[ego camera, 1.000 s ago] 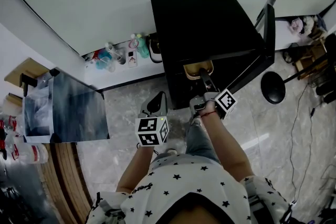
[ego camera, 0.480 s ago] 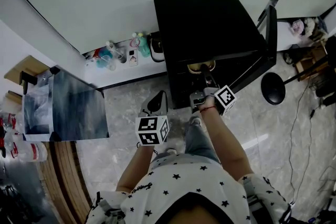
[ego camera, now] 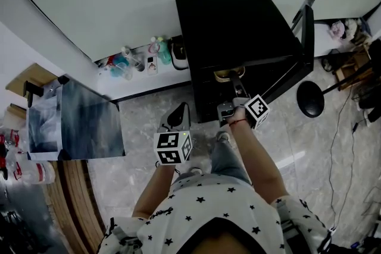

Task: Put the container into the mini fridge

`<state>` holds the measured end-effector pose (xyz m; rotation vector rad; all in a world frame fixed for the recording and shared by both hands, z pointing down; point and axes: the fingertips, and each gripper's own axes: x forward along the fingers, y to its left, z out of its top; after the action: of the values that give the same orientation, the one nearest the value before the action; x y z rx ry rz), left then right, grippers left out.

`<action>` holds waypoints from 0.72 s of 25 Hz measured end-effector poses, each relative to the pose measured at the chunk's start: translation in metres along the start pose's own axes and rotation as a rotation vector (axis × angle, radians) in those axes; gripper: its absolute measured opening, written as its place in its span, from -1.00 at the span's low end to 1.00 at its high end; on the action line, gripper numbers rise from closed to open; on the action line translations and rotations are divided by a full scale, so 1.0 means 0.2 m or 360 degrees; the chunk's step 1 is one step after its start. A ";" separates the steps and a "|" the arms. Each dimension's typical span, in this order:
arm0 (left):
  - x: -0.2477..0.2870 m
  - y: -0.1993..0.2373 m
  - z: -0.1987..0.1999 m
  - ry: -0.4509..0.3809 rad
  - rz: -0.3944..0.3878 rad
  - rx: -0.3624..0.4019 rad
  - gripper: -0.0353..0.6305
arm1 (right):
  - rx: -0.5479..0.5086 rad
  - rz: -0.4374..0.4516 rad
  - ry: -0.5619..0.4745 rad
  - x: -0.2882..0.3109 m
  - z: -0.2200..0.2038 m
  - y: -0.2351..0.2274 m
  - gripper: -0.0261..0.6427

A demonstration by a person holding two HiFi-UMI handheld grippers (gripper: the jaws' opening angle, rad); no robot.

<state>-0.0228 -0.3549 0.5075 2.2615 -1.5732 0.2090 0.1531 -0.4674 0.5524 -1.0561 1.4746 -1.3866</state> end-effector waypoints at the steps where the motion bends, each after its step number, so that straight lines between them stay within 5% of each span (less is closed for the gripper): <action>1: 0.00 0.00 0.00 0.0001 -0.0001 0.0001 -0.86 | -0.0015 -0.0003 0.0007 -0.01 0.00 0.00 -0.06; 5: -0.03 -0.01 0.00 0.0003 -0.0017 0.0009 -0.86 | -0.0039 -0.0004 0.0018 -0.04 -0.01 0.00 0.09; 13: -0.11 -0.05 -0.02 0.0004 -0.0088 0.0044 -0.86 | -0.0193 0.0008 0.0019 -0.21 -0.06 0.08 0.09; 18: -0.18 -0.09 -0.03 -0.0006 -0.0151 0.0065 -0.86 | -0.0423 -0.0047 0.0071 -0.35 -0.14 0.15 -0.33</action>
<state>-0.0194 -0.3159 0.4965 2.3623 -1.4717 0.2132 0.1463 -0.3906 0.5255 -1.2213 1.7166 -1.2644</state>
